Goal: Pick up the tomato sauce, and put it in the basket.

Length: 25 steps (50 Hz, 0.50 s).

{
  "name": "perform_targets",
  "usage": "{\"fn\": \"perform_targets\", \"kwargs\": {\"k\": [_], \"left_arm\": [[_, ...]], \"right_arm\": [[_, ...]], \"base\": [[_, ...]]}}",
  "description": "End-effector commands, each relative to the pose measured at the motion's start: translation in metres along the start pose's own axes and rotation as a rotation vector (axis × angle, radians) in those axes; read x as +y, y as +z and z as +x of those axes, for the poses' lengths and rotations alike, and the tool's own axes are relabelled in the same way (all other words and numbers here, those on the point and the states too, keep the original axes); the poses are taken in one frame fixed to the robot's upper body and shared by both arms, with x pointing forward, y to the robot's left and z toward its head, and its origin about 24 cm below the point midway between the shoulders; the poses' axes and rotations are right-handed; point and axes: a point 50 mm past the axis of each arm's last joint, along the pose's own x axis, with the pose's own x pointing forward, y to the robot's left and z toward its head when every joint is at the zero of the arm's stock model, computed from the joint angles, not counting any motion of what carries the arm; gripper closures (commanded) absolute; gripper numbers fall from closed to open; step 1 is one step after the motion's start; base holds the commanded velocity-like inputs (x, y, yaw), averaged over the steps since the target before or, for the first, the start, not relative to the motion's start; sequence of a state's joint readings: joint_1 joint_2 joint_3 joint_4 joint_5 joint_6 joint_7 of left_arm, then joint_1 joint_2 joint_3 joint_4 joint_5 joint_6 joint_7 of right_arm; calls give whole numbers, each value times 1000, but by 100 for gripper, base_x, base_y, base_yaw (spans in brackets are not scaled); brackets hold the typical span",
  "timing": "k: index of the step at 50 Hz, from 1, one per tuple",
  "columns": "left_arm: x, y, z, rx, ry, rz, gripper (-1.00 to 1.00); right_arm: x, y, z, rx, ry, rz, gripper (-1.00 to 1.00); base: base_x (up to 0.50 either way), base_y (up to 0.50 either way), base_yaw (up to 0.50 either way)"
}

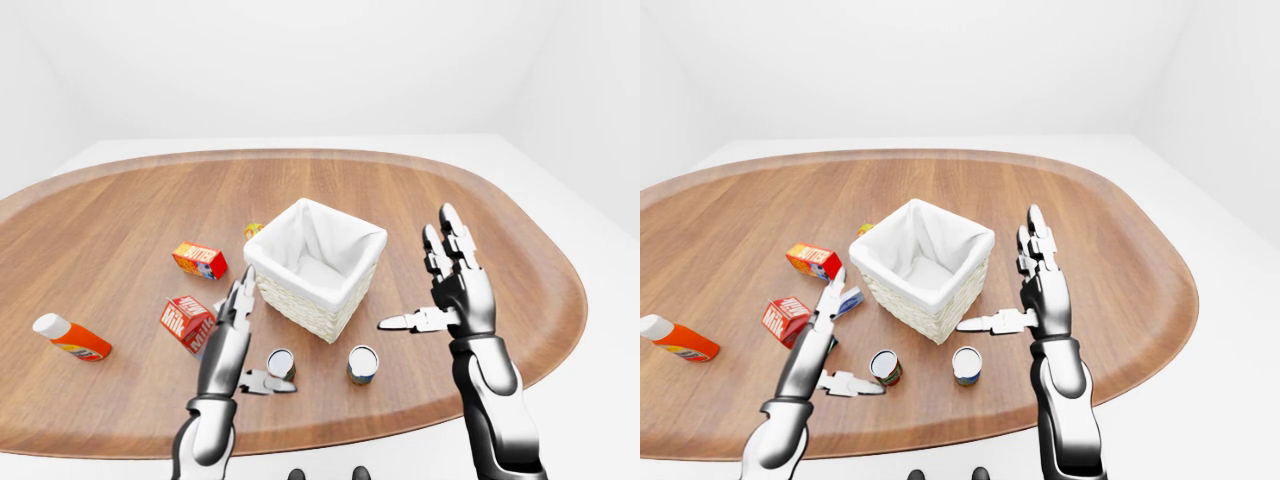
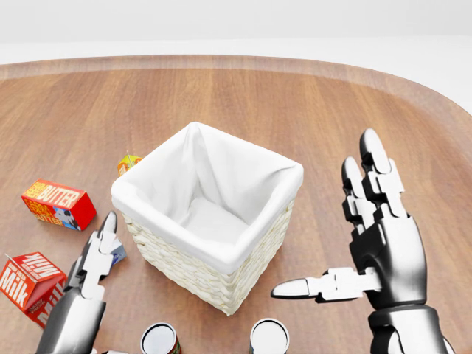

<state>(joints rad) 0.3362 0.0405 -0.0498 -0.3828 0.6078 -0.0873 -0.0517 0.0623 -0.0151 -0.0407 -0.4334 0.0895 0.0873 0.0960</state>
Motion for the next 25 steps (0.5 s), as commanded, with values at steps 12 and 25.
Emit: {"fn": "perform_targets", "kwargs": {"k": [12,25], "left_arm": [[-6,-8,-2,36,-4,9,-100],[-10,-11,-2,47,-12,22,-100]], "right_arm": [[0,0,0,-2,-1,0,-100],[-1,0,1,-2,-2,0,-100]], "base": [[0,0,0],[0,0,0]]}}
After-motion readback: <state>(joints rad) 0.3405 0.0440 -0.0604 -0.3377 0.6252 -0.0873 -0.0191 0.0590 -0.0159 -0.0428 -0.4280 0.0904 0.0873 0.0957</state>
